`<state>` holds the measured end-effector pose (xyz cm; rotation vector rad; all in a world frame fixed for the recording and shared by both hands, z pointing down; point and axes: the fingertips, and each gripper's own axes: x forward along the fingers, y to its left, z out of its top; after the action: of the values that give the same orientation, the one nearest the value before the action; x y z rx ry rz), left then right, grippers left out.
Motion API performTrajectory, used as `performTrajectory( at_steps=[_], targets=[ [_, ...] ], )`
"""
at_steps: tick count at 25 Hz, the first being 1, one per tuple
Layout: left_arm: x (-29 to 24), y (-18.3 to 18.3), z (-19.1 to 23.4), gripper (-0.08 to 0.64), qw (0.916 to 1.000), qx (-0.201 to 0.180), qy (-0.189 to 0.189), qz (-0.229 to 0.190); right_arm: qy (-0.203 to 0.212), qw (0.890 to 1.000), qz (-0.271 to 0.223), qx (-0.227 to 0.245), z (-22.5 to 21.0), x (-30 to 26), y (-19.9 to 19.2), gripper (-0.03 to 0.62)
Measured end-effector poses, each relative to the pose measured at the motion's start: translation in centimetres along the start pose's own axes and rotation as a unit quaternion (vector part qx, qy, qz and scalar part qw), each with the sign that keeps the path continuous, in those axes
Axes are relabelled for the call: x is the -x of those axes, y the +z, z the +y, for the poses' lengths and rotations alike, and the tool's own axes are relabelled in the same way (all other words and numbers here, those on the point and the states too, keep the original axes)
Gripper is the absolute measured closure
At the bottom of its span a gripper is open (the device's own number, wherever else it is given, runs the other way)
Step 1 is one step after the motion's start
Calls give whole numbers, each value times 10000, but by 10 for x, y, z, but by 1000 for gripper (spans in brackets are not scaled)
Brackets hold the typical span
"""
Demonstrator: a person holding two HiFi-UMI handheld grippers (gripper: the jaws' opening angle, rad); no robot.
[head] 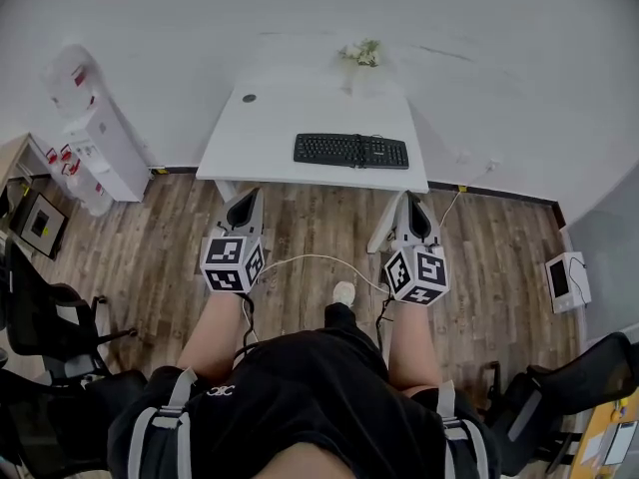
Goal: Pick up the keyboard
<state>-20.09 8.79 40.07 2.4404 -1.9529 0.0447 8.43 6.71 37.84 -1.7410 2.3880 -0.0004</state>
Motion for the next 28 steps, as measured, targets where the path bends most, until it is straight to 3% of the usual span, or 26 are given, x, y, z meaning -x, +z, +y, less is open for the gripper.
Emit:
performTrajectory(
  at_steps=[22,28],
  targets=[
    [-331,-18,27,549,9977,294,253,549,149,9968,766,-143,-154,-310,-65,588],
    [-396,-22,29,549,9960,367,404,704,370,9948,924,-222,-184,-374,-81,588]
  ],
)
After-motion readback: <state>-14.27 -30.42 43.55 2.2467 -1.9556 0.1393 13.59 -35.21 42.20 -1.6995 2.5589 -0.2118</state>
